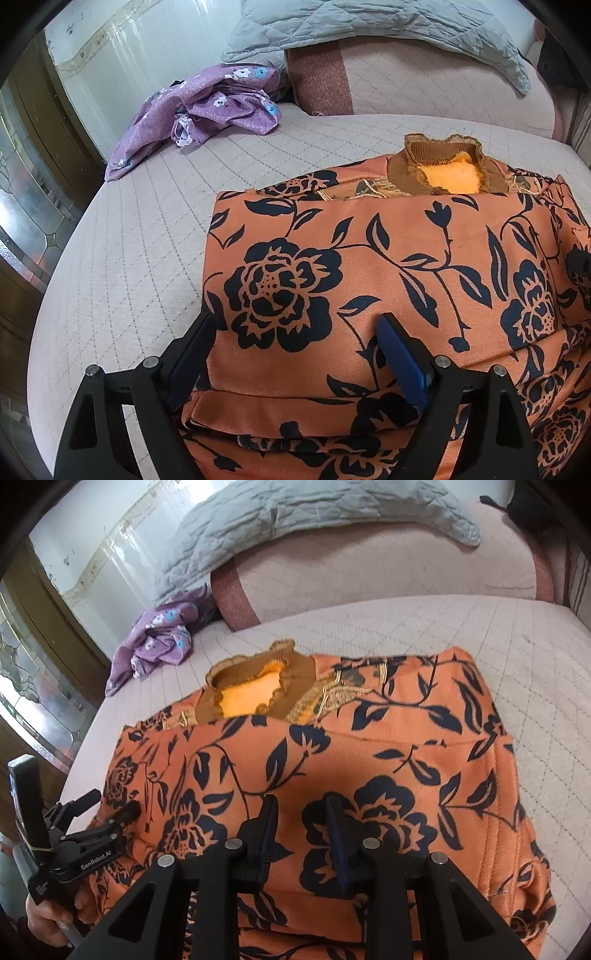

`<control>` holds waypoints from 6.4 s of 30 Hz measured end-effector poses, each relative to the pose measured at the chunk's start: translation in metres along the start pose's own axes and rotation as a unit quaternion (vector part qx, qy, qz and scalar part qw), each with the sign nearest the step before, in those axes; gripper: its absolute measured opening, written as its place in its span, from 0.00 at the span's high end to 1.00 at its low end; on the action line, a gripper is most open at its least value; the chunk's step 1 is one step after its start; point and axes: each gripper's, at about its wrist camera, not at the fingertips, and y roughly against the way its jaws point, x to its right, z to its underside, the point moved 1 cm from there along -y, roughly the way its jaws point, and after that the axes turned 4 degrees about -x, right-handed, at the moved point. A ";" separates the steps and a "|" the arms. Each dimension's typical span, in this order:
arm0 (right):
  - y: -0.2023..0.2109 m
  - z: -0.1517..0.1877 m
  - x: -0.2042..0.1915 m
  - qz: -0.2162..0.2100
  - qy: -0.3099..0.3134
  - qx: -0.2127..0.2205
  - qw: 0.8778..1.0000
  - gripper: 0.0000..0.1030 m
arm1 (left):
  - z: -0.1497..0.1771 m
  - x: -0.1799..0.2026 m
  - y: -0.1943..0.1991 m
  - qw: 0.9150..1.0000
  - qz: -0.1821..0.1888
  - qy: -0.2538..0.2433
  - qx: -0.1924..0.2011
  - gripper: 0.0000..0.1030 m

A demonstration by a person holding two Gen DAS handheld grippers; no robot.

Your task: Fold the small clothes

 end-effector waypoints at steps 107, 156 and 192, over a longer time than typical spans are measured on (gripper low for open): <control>0.108 -0.039 0.126 -0.135 -0.243 0.090 0.956 0.89 | -0.049 -0.111 0.030 0.972 0.189 0.141 -0.005 0.92; 0.007 -0.072 -0.091 -0.049 -0.011 0.042 0.998 0.62 | 0.020 -0.082 0.044 0.990 -0.003 0.138 0.021 0.18; 0.037 0.046 -0.052 0.016 0.035 -0.047 0.998 0.57 | 0.029 0.007 0.050 0.999 0.021 0.020 0.046 0.18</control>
